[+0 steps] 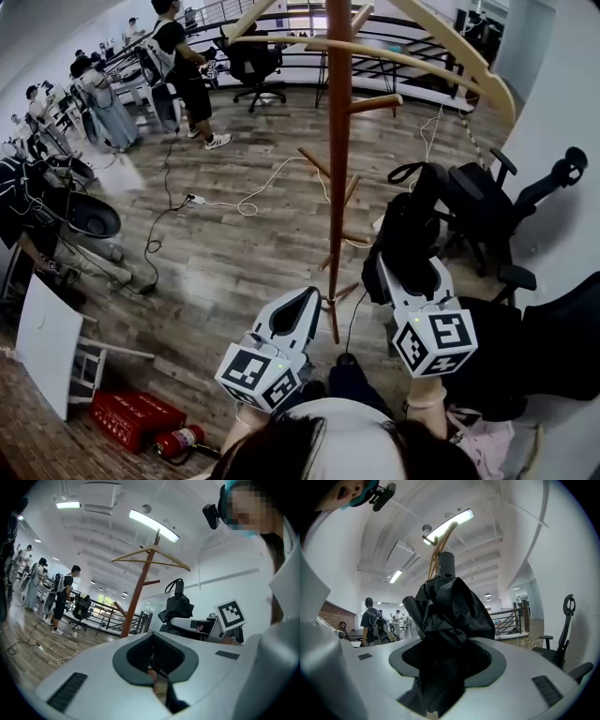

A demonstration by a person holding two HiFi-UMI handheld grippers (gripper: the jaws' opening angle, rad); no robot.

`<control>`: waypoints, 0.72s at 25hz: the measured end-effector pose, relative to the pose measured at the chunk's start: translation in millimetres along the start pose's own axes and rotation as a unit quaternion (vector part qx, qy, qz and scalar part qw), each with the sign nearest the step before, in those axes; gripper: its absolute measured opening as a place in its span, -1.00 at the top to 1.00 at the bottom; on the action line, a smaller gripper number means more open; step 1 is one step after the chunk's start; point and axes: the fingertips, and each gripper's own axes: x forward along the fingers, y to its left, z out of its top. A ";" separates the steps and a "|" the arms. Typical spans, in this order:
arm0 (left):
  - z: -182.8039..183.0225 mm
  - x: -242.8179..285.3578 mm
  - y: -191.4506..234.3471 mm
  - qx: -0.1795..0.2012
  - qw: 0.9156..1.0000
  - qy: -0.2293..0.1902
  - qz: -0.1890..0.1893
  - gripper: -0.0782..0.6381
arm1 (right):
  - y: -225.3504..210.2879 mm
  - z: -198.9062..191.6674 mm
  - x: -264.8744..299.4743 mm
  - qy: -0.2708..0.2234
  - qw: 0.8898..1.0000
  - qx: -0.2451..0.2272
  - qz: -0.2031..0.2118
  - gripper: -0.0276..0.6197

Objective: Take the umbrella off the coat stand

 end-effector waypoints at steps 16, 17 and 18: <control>-3.2 -28.4 -6.9 0.005 0.999 0.007 -0.033 0.76 | 24.0 -15.1 -39.3 -0.003 0.999 0.004 -0.037 0.15; -3.6 -30.3 -7.7 0.005 0.999 0.007 -0.035 0.76 | 25.8 -16.7 -41.6 -0.004 0.999 0.004 -0.038 0.15; -4.0 -31.9 -8.3 0.005 0.999 0.006 -0.036 0.76 | 27.4 -18.3 -43.9 -0.004 0.999 0.004 -0.039 0.15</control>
